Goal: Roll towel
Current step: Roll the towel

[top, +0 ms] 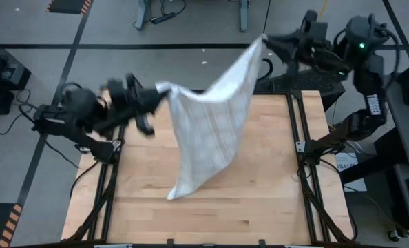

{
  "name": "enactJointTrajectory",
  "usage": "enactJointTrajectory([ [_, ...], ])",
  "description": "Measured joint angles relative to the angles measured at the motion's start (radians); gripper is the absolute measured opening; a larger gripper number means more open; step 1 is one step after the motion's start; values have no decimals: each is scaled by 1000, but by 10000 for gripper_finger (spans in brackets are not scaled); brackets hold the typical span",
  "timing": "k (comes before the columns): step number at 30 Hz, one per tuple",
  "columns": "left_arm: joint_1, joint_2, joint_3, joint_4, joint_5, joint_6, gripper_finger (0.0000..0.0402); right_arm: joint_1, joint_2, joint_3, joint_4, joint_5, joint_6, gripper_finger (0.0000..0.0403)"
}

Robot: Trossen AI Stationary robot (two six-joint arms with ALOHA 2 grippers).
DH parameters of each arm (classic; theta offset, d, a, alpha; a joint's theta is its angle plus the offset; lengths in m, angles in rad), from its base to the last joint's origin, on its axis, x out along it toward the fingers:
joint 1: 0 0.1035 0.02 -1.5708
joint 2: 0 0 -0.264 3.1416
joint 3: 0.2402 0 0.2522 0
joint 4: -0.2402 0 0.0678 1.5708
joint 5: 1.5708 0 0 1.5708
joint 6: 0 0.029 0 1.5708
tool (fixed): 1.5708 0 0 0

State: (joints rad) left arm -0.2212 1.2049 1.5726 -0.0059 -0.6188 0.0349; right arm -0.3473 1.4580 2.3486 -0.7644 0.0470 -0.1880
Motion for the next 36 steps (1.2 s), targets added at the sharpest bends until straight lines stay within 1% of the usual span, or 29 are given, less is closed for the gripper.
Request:
enactJointTrajectory([
  [4, 192, -47, 0, 0, 103, 25, 3, -84, 55, 0, 202, 5, -27, 2],
  [6, 291, -64, 0, 29, 165, 24, 3, -126, 84, 0, 289, 5, -30, 2],
  [9, 424, -79, 0, 107, 269, 23, 3, -185, 123, 0, 401, 0, 21, 2],
  [11, 499, -76, 6, 165, 351, 20, 3, -221, 141, -1, 463, -25, 76, 2],
  [14, 596, -45, 64, 198, 468, -41, 3, -249, 148, -1, 542, -74, 139, 2],
  [17, 657, -2, 159, 195, 606, -116, 3, -247, 116, 5, 549, -109, 151, 2],
  [19, 674, 28, 232, 173, 704, -166, 3, -246, 75, 5, 511, -127, 169, 2],
  [22, 687, 62, 327, 72, 810, -233, 3, -247, 3, 7, 426, -131, 270, 2],
  [24, 688, 68, 365, -18, 863, -261, 3, -247, -40, 9, 338, -131, 346, 2],
  [26, 687, 64, 376, -89, 921, -293, 3, -247, -76, 9, 231, -143, 407, 2],
  [28, 686, 49, 376, -160, 974, -342, 3, -247, -103, 8, 121, -188, 449, 2],
  [31, 686, 15, 376, -280, 1020, -385, 3, -247, -129, 6, -24, -267, 529, 2],
  [36, 683, -49, 376, -521, 1093, -450, 3, -247, -155, 6, -185, -433, 638, 2],
])
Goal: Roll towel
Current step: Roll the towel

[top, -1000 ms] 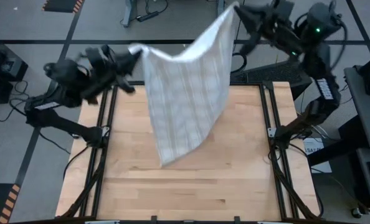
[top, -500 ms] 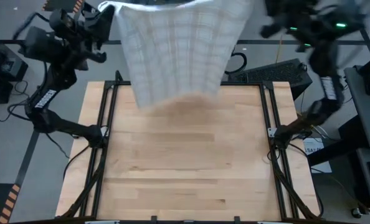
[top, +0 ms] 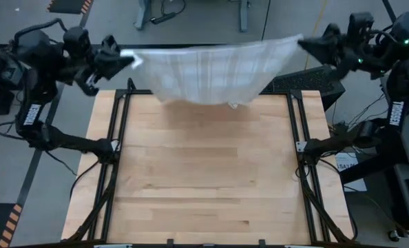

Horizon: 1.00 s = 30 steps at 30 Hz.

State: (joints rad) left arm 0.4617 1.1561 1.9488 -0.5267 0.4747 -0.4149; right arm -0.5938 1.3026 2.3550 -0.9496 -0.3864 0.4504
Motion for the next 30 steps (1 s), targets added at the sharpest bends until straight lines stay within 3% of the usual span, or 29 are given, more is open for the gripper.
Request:
enactJointTrajectory([
  [6, -71, -58, 0, -195, 24, -74, 3, 13, -5, 0, -181, -113, 44, 2],
  [19, -234, -71, -38, -589, 19, -123, 3, 109, -6, 0, -512, -117, 24, 2],
  [25, -324, -71, -80, -619, 17, -187, 3, 171, -6, -2, -620, -118, 27, 2],
  [30, -426, -69, -103, -526, 19, -290, 3, 235, -20, -6, -613, -117, 52, 2],
])
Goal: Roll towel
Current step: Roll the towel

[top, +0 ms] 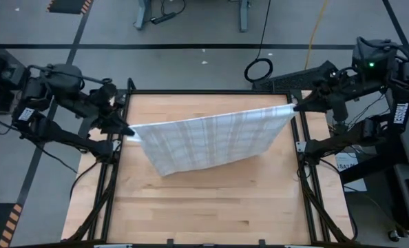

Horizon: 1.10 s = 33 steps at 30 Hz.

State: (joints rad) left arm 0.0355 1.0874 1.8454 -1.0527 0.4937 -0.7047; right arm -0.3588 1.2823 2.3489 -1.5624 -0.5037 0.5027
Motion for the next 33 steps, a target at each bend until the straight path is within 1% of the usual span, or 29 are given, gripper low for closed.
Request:
enactJointTrajectory([
  [4, -100, 21, -5, 69, -6, -84, 3, 41, -1, 0, -9, 1, 61, 2],
  [6, -154, 33, -5, 73, -33, -116, 3, 68, -1, 0, -9, 2, 99, 2],
  [8, -210, 50, -5, 71, -88, -127, 3, 95, -2, 0, -11, 4, 130, 2],
  [13, -361, 117, -5, 70, -278, -129, 3, 162, 2, 0, -12, 7, 167, 2],
  [16, -454, 173, -5, 61, -350, -172, 3, 214, 7, 0, -12, 7, 185, 2],
  [21, -595, 261, -5, 40, -369, -275, 3, 307, 22, 0, -11, 3, 193, 2],
  [25, -672, 313, -5, 40, -391, -285, 3, 377, 52, 0, -10, 5, 187, 2],
  [27, -692, 326, -5, 35, -426, -284, 3, 394, 71, 0, -10, 37, 158, 2],
  [29, -700, 327, -5, 13, -483, -284, 3, 400, 89, 0, -8, 114, 119, 2],
  [33, -699, 307, -5, -107, -652, -275, 3, 400, 123, 0, -7, 260, 43, 2],
])
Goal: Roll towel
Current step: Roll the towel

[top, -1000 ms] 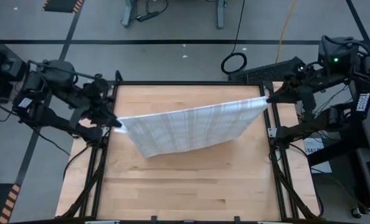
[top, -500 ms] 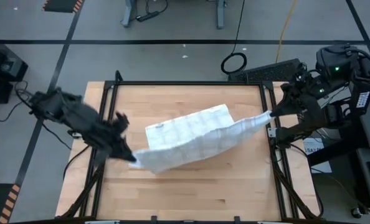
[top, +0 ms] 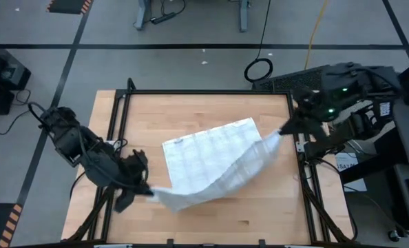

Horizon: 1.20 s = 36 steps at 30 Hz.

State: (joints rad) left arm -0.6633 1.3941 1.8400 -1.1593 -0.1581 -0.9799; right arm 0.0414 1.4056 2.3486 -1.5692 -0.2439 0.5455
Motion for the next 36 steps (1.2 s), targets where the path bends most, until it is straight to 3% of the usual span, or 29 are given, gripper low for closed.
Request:
enactJointTrajectory([
  [5, 29, -47, 0, -216, -303, 1, 3, -16, 9, 0, 60, 295, -89, 2],
  [9, 90, -110, 0, -268, -640, 35, 3, -67, 11, 0, 225, 461, -211, 2],
  [13, 171, -174, 0, -182, -982, 183, 3, -142, 11, 0, 398, 581, -329, 2],
  [15, 228, -203, 0, -73, -1089, 321, 3, -189, 11, 0, 490, 619, -387, 2],
  [17, 290, -229, 0, 89, -1130, 495, 3, -240, 12, 0, 601, 633, -432, 2],
  [19, 350, -250, 0, 295, -1112, 702, 3, -288, 16, 0, 732, 635, -458, 2],
  [21, 401, -259, 1, 527, -1021, 924, 3, -325, 20, 0, 844, 634, -461, 2],
  [24, 453, -259, 1, 864, -803, 1146, 3, -353, 26, 0, 961, 604, -430, 2],
  [26, 472, -250, 2, 1008, -674, 1190, 3, -358, 26, 0, 986, 557, -398, 2],
  [30, 479, -242, 2, 1022, -554, 1155, 3, -348, 16, 1, 909, 451, -297, 2],
  [36, 464, -239, 1, 814, -346, 943, 3, -289, -3, 1, 701, 271, -155, 2],
])
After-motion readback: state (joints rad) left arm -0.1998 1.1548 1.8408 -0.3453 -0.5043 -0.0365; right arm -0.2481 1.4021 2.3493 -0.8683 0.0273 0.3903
